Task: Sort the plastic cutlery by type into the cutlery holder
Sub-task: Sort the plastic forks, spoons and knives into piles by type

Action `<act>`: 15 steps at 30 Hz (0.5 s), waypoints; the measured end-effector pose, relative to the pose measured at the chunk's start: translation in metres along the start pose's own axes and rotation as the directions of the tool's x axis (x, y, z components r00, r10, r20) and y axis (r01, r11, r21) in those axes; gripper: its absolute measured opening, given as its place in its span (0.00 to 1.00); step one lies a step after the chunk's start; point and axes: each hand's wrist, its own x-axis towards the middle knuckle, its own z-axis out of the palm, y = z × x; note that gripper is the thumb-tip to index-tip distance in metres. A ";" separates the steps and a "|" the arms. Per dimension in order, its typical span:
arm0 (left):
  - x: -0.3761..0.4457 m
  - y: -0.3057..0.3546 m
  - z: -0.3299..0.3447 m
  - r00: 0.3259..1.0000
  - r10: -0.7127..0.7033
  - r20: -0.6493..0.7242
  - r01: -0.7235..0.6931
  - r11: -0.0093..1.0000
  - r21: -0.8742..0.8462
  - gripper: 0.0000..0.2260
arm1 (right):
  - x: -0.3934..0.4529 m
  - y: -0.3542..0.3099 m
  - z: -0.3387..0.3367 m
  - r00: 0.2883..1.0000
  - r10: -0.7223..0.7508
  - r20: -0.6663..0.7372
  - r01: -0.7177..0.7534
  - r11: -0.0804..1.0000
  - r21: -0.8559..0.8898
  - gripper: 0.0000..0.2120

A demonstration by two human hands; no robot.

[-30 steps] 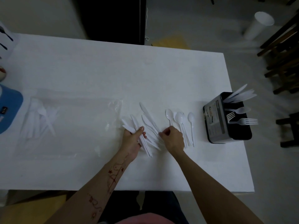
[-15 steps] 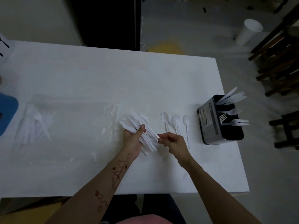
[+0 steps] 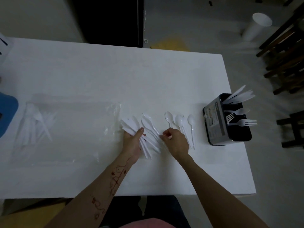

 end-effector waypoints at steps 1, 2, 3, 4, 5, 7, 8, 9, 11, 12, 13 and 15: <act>0.000 -0.001 -0.002 1.000 0.009 0.010 -0.009 1.000 0.024 0.11 | 0.002 -0.002 0.004 1.000 -0.001 -0.004 0.001 0.998 -0.065 0.10; 0.000 -0.002 -0.004 1.000 0.010 0.020 -0.011 0.999 0.043 0.12 | 0.002 -0.005 0.007 1.000 -0.008 -0.001 0.007 0.993 -0.117 0.10; -0.001 -0.003 -0.006 1.000 0.006 0.021 -0.007 0.999 0.050 0.13 | 0.003 -0.007 0.010 1.000 -0.008 0.003 0.008 0.987 -0.160 0.09; -0.002 -0.002 -0.006 1.000 0.006 0.020 -0.008 0.998 0.056 0.12 | 0.003 -0.009 0.012 1.000 -0.002 0.000 0.002 0.983 -0.182 0.07; -0.004 -0.001 -0.006 1.000 0.006 0.019 -0.007 0.998 0.056 0.11 | 0.004 -0.010 0.013 1.000 0.011 -0.005 -0.012 0.982 -0.188 0.06; -0.005 -0.001 -0.005 0.999 -0.004 0.033 0.002 0.999 0.052 0.08 | 0.005 -0.010 0.014 1.000 0.024 -0.010 -0.026 0.982 -0.189 0.05; -0.005 -0.001 -0.005 0.999 -0.014 0.044 0.012 0.999 0.041 0.08 | 0.004 -0.010 0.013 1.000 0.014 -0.011 -0.016 0.979 -0.202 0.05; -0.005 -0.002 -0.005 0.998 -0.025 0.050 0.024 0.999 0.025 0.08 | 0.004 -0.009 0.012 1.000 -0.011 -0.009 0.009 0.973 -0.230 0.05; -0.005 -0.003 -0.005 0.998 -0.035 0.058 0.035 0.999 0.001 0.09 | 0.002 -0.006 0.012 0.994 -0.110 0.003 0.105 0.943 -0.317 0.07; -0.005 -0.003 -0.004 0.998 -0.024 0.063 0.025 1.000 -0.003 0.09 | 0.001 -0.004 0.012 0.987 -0.159 0.012 0.153 0.921 -0.358 0.08; -0.005 -0.003 -0.003 0.998 -0.010 0.066 0.010 1.000 -0.001 0.10 | 0.000 -0.003 0.012 0.981 -0.191 0.021 0.184 0.902 -0.392 0.08; -0.005 -0.002 -0.001 0.997 0.003 0.071 -0.005 1.000 0.018 0.11 | 0.000 -0.003 0.013 0.977 -0.210 0.027 0.202 0.886 -0.417 0.06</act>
